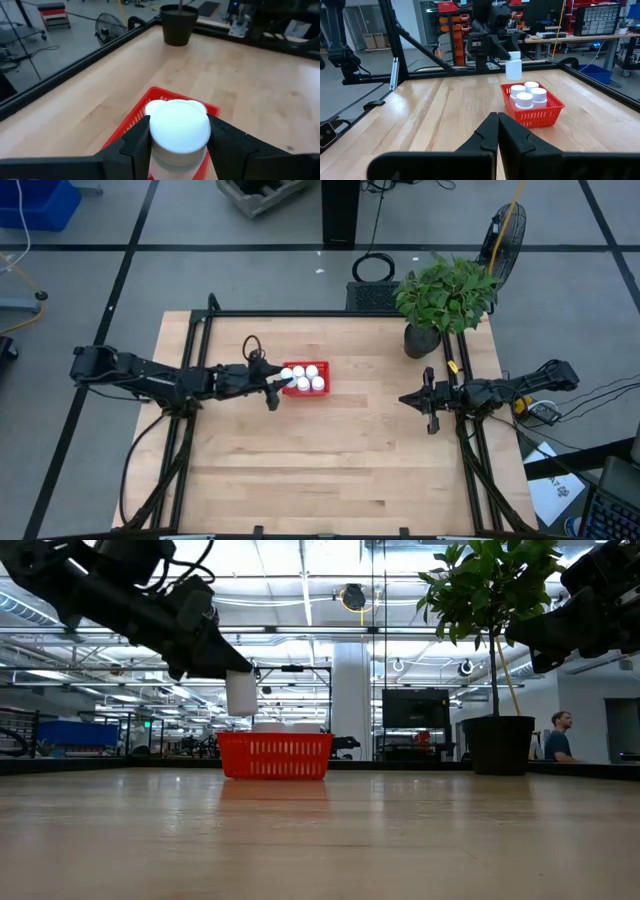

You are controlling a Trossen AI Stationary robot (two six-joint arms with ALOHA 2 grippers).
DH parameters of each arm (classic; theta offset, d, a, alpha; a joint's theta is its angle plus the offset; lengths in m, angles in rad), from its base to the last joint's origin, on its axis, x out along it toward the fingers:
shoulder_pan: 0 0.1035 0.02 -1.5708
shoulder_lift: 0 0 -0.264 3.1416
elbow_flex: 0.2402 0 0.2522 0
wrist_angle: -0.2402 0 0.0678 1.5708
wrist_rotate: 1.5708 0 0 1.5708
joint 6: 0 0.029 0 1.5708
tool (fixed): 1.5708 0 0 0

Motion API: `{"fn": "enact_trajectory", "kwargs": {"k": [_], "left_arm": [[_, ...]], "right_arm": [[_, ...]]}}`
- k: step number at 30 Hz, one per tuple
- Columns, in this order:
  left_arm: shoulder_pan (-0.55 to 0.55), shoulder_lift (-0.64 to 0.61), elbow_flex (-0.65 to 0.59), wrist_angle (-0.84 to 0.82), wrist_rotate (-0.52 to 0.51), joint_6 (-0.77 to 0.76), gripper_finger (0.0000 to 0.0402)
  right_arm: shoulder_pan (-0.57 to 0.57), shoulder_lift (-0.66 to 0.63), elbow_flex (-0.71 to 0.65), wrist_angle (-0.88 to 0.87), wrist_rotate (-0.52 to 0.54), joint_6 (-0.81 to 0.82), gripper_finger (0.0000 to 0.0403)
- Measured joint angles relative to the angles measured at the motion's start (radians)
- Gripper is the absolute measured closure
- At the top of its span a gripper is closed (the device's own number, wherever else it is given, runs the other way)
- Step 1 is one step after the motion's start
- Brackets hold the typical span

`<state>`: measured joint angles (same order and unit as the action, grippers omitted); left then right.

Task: Pick and place pill bottles into a basket
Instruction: Put the white pill bottle into the red basket

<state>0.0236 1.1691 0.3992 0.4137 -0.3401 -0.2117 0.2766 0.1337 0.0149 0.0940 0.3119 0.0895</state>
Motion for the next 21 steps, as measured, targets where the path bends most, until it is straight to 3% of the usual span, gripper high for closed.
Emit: {"fn": "enact_trajectory", "kwargs": {"k": [8,17,21], "left_arm": [[0.033,0.113,0.001,0.019,0.010,-0.014,0.0217],[0.034,0.256,0.001,0.139,0.060,-0.030,0.0236],[0.034,0.304,0.001,0.143,0.063,-0.055,0.0213]], "right_arm": [[0.000,0.000,0.000,0.000,0.000,0.000,0.0403],[0.000,0.000,0.000,0.000,0.000,0.000,0.0403],[0.000,0.000,0.000,0.000,0.000,0.000,0.0403]]}}
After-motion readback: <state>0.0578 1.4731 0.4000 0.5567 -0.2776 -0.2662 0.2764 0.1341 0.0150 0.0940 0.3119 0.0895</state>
